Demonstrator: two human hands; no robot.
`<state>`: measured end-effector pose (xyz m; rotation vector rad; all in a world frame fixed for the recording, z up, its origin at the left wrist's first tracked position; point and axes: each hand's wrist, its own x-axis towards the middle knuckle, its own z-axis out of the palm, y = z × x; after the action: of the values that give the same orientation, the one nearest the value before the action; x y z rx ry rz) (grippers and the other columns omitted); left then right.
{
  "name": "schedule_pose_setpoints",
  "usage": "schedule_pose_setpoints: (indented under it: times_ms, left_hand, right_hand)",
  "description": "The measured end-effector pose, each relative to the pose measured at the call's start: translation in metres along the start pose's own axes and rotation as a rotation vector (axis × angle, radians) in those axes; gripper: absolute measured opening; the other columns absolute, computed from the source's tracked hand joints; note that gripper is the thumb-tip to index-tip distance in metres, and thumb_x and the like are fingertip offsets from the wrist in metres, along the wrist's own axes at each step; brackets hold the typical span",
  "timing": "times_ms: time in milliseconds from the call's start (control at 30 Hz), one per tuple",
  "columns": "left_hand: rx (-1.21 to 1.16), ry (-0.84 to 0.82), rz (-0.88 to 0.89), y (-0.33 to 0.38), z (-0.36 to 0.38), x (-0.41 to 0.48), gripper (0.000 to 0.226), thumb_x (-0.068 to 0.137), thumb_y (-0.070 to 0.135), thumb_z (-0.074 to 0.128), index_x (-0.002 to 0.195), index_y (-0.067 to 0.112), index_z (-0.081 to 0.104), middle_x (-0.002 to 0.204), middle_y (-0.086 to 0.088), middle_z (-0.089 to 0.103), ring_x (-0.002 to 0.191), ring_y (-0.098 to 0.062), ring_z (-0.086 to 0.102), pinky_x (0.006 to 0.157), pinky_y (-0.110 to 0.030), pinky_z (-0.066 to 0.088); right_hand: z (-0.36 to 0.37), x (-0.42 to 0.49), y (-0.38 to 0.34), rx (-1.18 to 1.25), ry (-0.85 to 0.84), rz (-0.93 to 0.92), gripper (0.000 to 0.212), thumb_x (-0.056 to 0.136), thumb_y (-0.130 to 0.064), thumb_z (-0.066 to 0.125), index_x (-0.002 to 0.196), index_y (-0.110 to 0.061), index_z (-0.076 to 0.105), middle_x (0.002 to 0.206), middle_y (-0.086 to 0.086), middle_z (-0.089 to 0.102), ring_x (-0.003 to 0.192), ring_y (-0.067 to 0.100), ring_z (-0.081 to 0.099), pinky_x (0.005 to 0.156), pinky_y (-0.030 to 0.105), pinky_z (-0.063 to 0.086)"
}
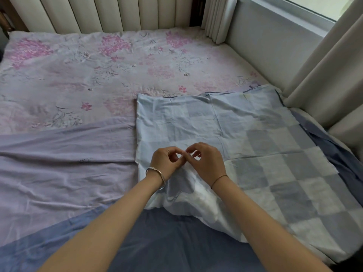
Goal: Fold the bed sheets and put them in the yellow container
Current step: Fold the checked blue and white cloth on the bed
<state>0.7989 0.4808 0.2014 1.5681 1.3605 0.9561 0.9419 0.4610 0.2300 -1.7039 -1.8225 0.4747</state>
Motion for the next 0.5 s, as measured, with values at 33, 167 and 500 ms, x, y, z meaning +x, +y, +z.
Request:
schedule_pose_setpoints:
  times_ms: [33, 167, 500]
  left_hand:
    - [0.023, 0.001, 0.015, 0.000, 0.001, -0.001, 0.009, 0.076, 0.021, 0.077, 0.074, 0.025, 0.068, 0.050, 0.013, 0.049, 0.047, 0.000, 0.047, 0.054, -0.009, 0.040]
    - [0.101, 0.002, 0.033, 0.000, 0.004, -0.006, 0.012, 0.074, 0.031, 0.077, 0.080, 0.022, 0.071, 0.053, 0.010, 0.053, 0.051, -0.004, 0.049, 0.059, -0.012, 0.045]
    - [-0.017, -0.107, 0.010, -0.001, 0.005, -0.010, 0.012, 0.082, 0.032, 0.069, 0.073, 0.026, 0.064, 0.058, 0.009, 0.054, 0.055, -0.002, 0.048, 0.058, -0.013, 0.041]
  right_hand:
    - [0.000, -0.001, 0.000, -0.061, 0.008, -0.011, 0.017, 0.086, -0.032, 0.066, 0.089, -0.017, 0.072, 0.089, -0.003, 0.070, 0.077, 0.011, 0.063, 0.073, 0.026, 0.051]
    - [-0.002, -0.007, 0.003, -0.160, -0.016, 0.006, 0.018, 0.090, -0.028, 0.060, 0.089, -0.014, 0.073, 0.087, -0.001, 0.071, 0.081, 0.013, 0.063, 0.075, 0.025, 0.049]
    - [-0.011, -0.021, 0.019, 0.700, -0.240, 0.370, 0.013, 0.086, -0.024, 0.067, 0.089, -0.012, 0.062, 0.075, -0.003, 0.063, 0.068, 0.004, 0.057, 0.065, 0.014, 0.046]
